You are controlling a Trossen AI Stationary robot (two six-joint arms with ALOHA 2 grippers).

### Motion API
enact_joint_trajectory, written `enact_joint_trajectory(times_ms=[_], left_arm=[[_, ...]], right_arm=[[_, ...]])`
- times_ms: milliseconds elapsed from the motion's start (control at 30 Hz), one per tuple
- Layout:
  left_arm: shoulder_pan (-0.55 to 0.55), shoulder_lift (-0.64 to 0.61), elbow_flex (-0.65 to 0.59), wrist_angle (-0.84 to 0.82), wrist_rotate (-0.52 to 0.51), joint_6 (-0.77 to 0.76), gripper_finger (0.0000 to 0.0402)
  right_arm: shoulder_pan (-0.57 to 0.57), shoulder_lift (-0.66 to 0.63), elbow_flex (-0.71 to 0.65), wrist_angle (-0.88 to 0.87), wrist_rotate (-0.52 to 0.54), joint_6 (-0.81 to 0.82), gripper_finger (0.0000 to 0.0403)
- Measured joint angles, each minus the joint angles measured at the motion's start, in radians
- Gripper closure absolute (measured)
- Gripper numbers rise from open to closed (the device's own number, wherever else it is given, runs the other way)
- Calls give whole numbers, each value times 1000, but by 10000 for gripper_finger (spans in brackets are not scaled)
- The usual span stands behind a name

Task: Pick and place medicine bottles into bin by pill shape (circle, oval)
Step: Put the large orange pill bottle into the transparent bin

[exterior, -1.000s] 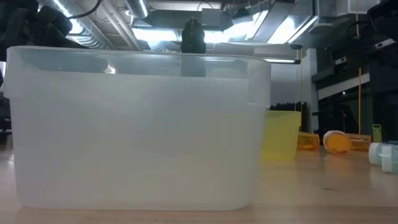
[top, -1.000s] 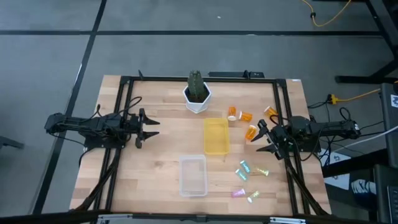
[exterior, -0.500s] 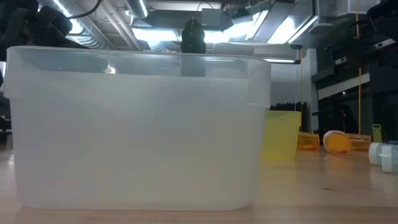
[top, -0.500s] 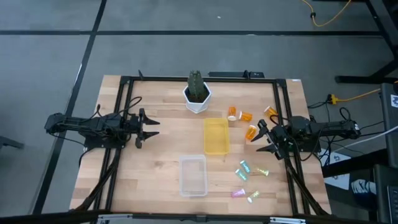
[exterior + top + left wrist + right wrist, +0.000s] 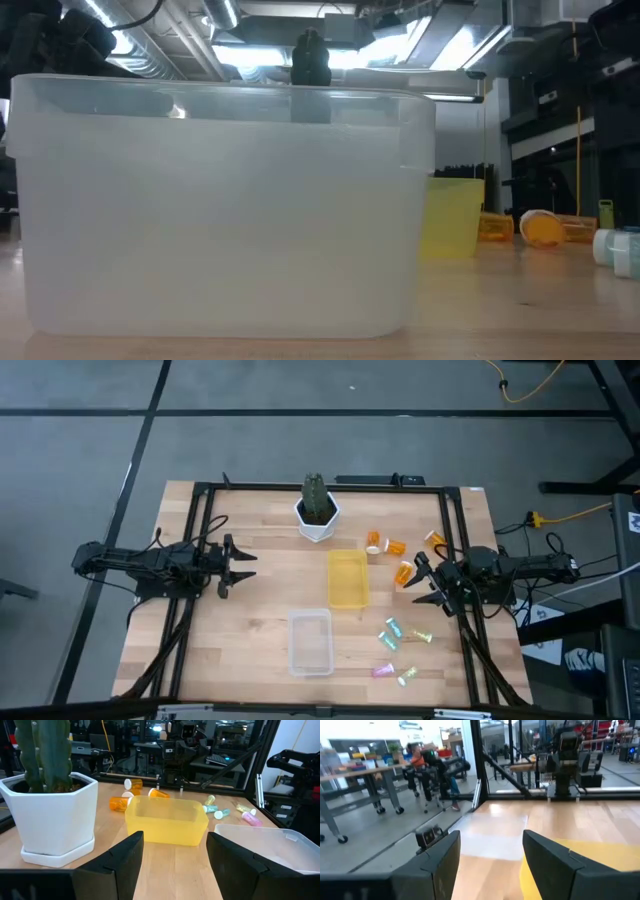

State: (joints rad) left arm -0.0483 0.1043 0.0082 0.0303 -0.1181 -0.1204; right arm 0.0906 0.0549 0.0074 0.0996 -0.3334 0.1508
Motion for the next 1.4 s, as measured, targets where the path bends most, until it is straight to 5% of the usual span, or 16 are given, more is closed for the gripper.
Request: enact_joint_trajectory(times_ms=[233, 400, 633, 1400], left_arm=[[0, 0, 0, 0, 0, 0, 190], [0, 0, 0, 0, 0, 0, 190], [0, 0, 0, 0, 0, 0, 190], [0, 0, 0, 12, -14, 0, 190]], right_arm=[[0, -1, 0, 238, 2, 53, 185], [0, -1, 0, 360, 118, -29, 185], [0, -1, 0, 368, 336, -155, 185], [0, -1, 0, 367, 446, -100, 185]])
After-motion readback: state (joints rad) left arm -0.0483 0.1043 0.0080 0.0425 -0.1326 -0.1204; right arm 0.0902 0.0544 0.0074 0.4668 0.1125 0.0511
